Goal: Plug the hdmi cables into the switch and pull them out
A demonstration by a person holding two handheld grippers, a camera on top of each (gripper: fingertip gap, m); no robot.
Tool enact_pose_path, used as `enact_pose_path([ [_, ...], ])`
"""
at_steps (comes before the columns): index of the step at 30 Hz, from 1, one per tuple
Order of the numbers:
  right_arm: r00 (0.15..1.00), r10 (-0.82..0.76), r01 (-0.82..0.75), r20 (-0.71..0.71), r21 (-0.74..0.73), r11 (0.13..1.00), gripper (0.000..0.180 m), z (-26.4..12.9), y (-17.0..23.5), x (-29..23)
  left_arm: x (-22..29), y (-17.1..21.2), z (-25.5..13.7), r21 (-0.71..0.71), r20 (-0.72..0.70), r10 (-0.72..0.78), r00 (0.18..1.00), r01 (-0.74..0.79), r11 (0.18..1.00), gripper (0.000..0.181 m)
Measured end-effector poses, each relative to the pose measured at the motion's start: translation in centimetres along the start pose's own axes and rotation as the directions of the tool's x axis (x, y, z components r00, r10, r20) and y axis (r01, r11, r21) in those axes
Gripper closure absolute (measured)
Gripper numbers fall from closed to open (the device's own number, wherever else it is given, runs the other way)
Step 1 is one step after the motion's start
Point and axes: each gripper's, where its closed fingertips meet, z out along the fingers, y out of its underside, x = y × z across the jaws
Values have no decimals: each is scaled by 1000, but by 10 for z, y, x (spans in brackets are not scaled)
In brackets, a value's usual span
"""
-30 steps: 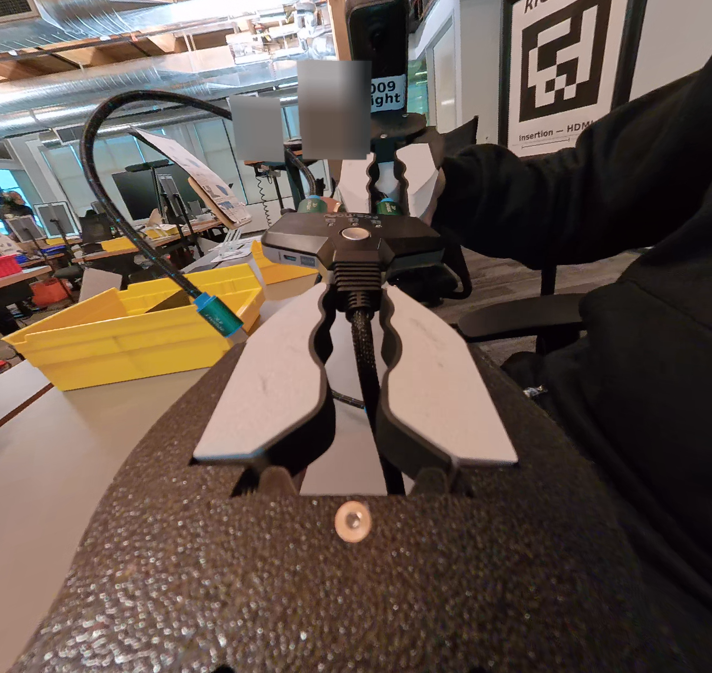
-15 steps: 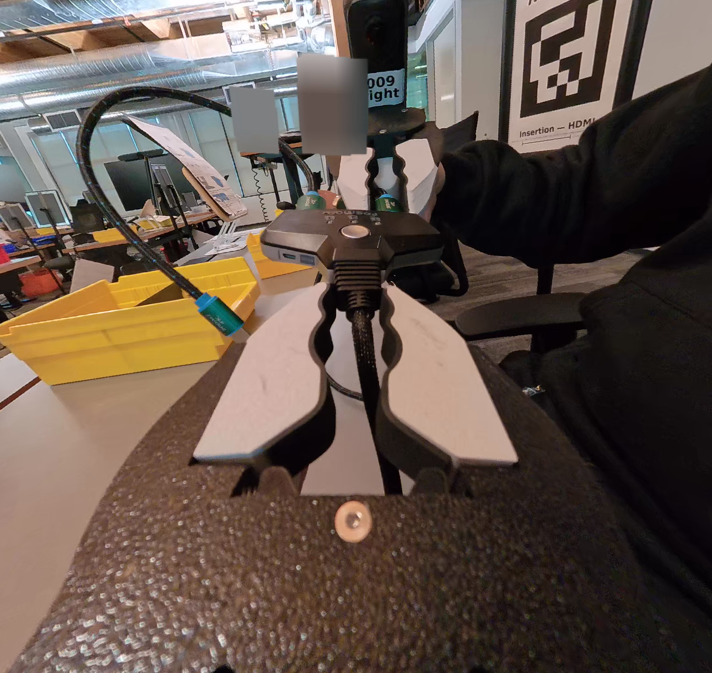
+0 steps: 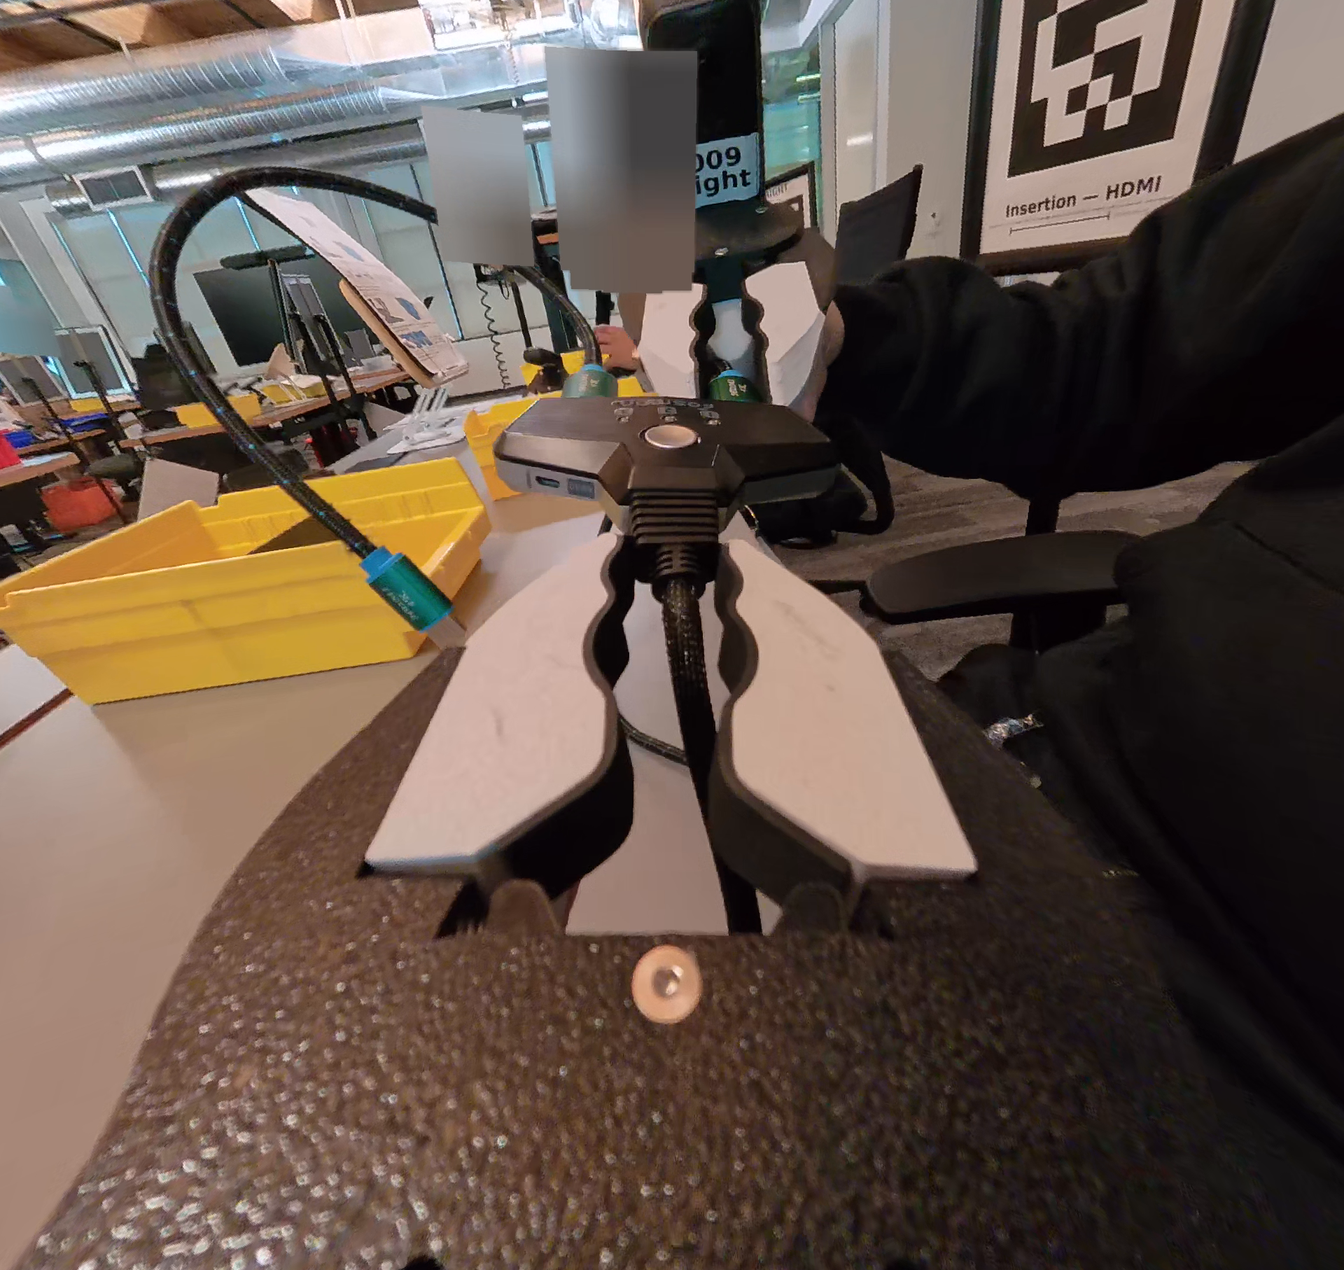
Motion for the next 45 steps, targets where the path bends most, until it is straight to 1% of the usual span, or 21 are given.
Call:
enact_pose_path([
  [3,1000,6,-5,-19,27,1000,156,6,2,-4,1,-3,-3,21,-12,7,1000,-7,1000,159],
  [5,1000,24,-24,-7,72,997,157,7,1,-5,1,-6,-4,32,-6,5,1000,-5,999,159],
  [9,1000,28,-29,10,94,995,157,8,3,-8,3,-9,-4,64,-4,11,1000,-11,998,159],
  [12,1000,20,-21,12,90,996,157,11,0,-10,1,-11,-5,99,1,-12,1000,12,995,159],
  [16,1000,-6,5,12,36,999,157,15,5,-10,3,-6,-3,64,-6,-12,1000,12,998,156],
  [19,1000,-2,1,9,56,998,157,15,-1,-10,1,-10,-5,105,4,-21,1000,21,994,157],
  [24,1000,11,-12,3,35,999,157,15,1,-4,-5,-7,-4,106,57,-14,998,8,994,155],
  [27,1000,24,-23,-3,57,998,157,15,1,-1,-8,-6,-3,101,72,-50,996,43,994,154],
  [30,1000,20,-20,0,70,997,157,16,0,-2,-7,-6,-4,94,46,-86,995,81,992,155],
  [33,1000,-1,-1,14,99,995,157,19,-3,-3,-5,-12,-10,142,17,-80,997,76,987,158],
  [35,999,23,-25,23,117,993,157,22,-6,-1,-8,-14,-13,167,14,-101,995,97,981,158],
  [39,999,46,-46,5,128,991,157,24,-5,6,-13,-8,-15,143,54,-73,996,65,988,157],
  [43,999,32,-33,15,54,998,157,25,3,6,-10,-1,-15,119,28,-73,997,69,991,158],
  [45,1000,-2,1,13,22,1000,157,22,4,4,-7,0,-12,100,15,-62,998,61,993,158],
])
